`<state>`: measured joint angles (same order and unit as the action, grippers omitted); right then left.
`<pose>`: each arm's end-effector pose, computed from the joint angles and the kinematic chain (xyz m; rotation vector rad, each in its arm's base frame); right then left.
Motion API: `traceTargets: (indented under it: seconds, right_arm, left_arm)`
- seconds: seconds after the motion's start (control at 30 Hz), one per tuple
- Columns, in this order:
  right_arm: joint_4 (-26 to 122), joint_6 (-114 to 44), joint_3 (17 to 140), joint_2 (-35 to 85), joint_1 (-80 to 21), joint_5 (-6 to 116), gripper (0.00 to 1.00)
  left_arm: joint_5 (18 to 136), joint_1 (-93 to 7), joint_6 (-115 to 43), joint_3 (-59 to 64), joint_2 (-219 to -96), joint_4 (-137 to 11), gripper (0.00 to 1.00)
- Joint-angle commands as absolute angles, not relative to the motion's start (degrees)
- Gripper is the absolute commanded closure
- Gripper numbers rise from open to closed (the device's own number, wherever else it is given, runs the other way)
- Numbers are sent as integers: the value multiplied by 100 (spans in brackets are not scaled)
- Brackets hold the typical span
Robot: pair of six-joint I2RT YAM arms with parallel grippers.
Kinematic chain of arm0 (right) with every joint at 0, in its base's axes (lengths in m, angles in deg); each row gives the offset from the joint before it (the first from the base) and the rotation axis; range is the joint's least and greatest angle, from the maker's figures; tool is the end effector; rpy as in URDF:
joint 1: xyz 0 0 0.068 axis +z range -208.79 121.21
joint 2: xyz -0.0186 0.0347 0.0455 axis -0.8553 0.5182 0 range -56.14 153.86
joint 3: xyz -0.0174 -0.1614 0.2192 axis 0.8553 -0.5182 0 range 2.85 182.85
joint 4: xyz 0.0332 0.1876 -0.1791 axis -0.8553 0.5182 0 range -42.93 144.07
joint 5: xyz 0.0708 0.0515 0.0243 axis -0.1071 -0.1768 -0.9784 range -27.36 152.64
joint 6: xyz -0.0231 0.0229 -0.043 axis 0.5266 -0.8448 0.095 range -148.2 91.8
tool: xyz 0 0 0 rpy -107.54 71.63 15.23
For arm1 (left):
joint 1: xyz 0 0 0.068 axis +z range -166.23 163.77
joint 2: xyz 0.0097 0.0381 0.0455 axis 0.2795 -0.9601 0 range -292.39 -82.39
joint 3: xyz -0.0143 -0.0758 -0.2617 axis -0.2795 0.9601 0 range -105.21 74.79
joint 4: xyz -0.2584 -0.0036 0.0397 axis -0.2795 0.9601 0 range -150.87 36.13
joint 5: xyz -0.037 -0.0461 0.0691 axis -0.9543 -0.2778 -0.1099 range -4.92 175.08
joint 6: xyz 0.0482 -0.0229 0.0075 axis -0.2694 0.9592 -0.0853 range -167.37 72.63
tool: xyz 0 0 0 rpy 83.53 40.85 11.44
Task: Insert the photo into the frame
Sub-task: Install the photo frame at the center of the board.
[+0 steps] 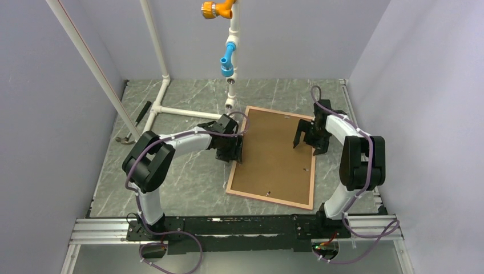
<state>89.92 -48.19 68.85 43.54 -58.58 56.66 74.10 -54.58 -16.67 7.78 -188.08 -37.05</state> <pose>0.3270 0.0050 0.1814 0.4841 2.8810 0.2105 0.2863 -0.2352 0.1648 0.2517 2.7792 -0.6079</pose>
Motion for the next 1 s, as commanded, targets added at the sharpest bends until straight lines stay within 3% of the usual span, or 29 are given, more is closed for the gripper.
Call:
traceTargets:
  seconds: [0.0, 0.5, 0.57, 0.7, 0.83, 0.97]
  right_arm:
    - [8950, -4904, 6386, 4132, -5845, 5442, 6]
    - [9193, -4913, 6068, 3972, -5470, 6114, 6]
    - [9196, -4899, 6077, 3991, -5470, 6108, 6]
    - [9172, -4885, 6056, 3968, -5473, 6045, 6]
    - [9186, -4898, 6025, 3928, -5486, 6051, 5]
    - [9218, -4917, 5999, 3843, -5525, 6118, 4]
  left_arm:
    - [7910, -5741, -1713, 635, -18845, -3128, 38]
    - [8738, -6046, -1650, -138, -19489, -2551, 44]
    - [8801, -6061, -1621, -206, -19580, -2446, 51]
    - [8842, -6067, -1579, -273, -19675, -2357, 78]
    - [8775, -6065, -1581, -250, -19669, -2371, 98]
    - [8567, -6050, -1565, -68, -19531, -2592, 100]
